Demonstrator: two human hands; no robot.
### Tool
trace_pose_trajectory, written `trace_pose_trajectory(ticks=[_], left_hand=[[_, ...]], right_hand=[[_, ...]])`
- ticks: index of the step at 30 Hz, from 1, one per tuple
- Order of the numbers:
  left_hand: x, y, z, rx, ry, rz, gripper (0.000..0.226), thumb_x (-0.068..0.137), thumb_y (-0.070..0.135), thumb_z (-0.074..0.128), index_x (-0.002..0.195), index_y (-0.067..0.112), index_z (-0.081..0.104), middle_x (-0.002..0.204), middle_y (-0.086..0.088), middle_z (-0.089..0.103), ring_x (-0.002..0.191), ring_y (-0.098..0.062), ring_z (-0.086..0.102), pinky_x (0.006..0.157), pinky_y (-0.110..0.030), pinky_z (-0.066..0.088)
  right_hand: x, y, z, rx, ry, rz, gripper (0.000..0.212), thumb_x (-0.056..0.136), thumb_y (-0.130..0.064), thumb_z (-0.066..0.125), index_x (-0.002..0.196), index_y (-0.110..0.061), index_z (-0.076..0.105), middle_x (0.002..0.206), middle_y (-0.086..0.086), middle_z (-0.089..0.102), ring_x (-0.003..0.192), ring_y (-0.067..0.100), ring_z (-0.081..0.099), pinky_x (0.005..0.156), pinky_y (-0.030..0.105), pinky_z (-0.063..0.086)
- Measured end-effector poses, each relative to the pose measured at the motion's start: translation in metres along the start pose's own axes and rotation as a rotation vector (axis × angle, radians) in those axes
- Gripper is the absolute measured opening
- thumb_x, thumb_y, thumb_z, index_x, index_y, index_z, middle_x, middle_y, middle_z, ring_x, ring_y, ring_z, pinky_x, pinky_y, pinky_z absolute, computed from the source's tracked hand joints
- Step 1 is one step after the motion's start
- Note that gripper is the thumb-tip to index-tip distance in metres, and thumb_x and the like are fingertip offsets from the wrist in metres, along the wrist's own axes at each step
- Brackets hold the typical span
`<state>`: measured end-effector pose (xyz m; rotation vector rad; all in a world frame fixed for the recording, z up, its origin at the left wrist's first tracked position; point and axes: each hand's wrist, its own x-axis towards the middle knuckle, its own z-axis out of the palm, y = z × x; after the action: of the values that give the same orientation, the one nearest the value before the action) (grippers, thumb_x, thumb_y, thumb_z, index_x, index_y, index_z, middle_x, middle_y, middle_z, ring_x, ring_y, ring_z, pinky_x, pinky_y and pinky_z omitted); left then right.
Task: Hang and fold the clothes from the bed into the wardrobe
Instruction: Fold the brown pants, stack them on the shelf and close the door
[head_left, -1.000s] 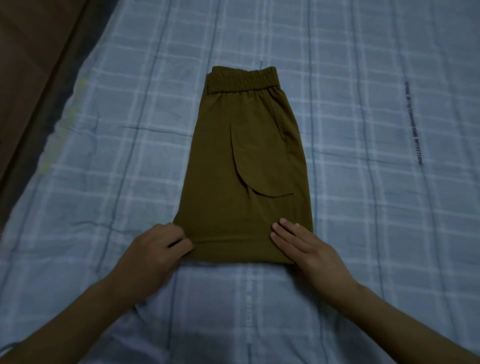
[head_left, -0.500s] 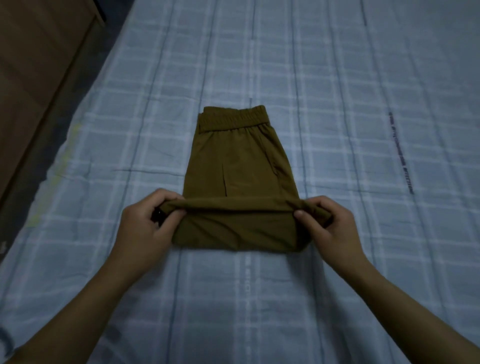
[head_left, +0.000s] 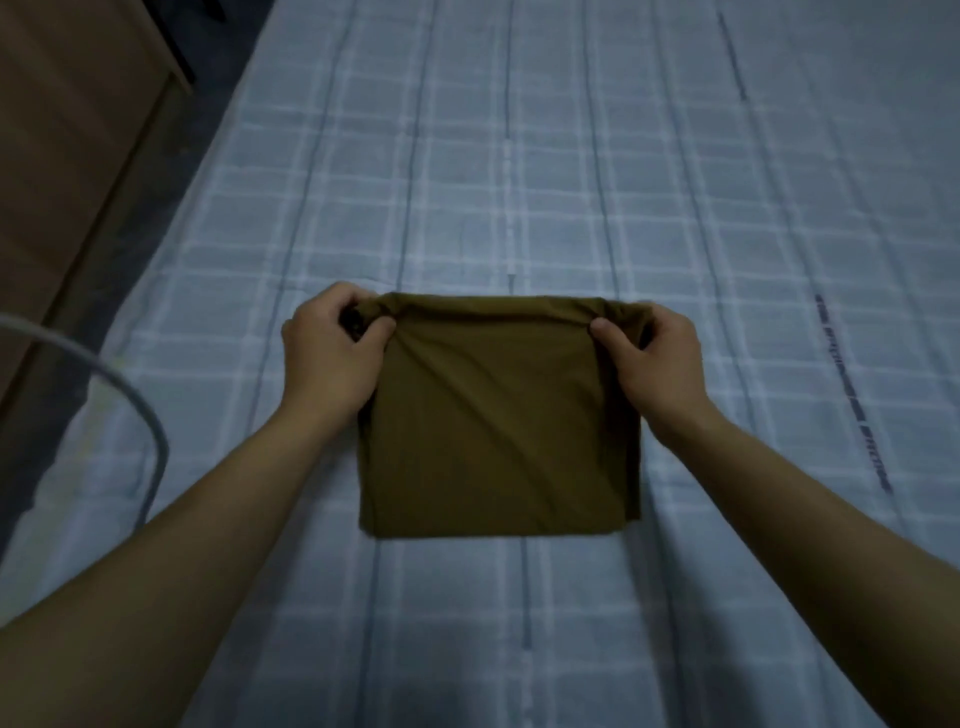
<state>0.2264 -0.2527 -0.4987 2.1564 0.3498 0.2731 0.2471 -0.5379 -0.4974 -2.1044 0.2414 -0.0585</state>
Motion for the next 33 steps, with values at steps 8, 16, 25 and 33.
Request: trace_pose_trajectory(ticks=[8, 16, 25, 33], left_hand=[[-0.011, -0.005, 0.027, 0.411, -0.030, 0.177, 0.047, 0.092, 0.033, 0.055, 0.135, 0.014, 0.048, 0.139, -0.009, 0.052, 0.130, -0.029, 0.044, 0.108, -0.047, 0.036], [-0.046, -0.038, 0.054, 0.723, -0.390, 0.402, 0.068, 0.097, 0.057, 0.025, 0.157, 0.028, 0.015, 0.166, 0.000, 0.006, 0.153, -0.023, 0.005, 0.121, -0.054, 0.014], [-0.050, -0.031, 0.037, 0.726, -0.388, 0.440, 0.073, 0.094, 0.058, 0.033, 0.157, 0.026, 0.016, 0.166, -0.003, 0.011, 0.153, -0.027, 0.007, 0.120, -0.058, 0.013], [-0.095, -0.027, -0.011, 0.541, -0.593, 0.724, 0.065, 0.075, 0.052, 0.071, 0.127, 0.017, 0.060, 0.127, -0.003, 0.058, 0.112, -0.023, 0.056, 0.088, -0.035, 0.045]], right_hand=[[-0.004, -0.001, 0.027, -0.525, -0.110, -0.231, 0.061, 0.094, -0.037, 0.056, 0.146, -0.012, 0.036, 0.150, 0.014, 0.037, 0.138, 0.030, 0.034, 0.115, 0.043, 0.029], [-0.037, 0.041, 0.055, -0.773, -0.394, -0.483, 0.071, 0.096, -0.062, 0.022, 0.157, -0.029, 0.004, 0.165, -0.002, -0.006, 0.151, 0.021, -0.009, 0.122, 0.046, 0.005], [-0.041, 0.037, 0.045, -0.721, -0.412, -0.430, 0.074, 0.095, -0.060, 0.034, 0.156, -0.035, 0.000, 0.164, -0.003, -0.015, 0.150, 0.021, -0.015, 0.122, 0.050, 0.002], [-0.105, 0.048, -0.004, -0.706, -0.587, -0.605, 0.084, 0.078, -0.060, 0.068, 0.146, -0.018, 0.044, 0.158, 0.006, 0.030, 0.146, 0.025, 0.027, 0.116, 0.043, 0.030]])
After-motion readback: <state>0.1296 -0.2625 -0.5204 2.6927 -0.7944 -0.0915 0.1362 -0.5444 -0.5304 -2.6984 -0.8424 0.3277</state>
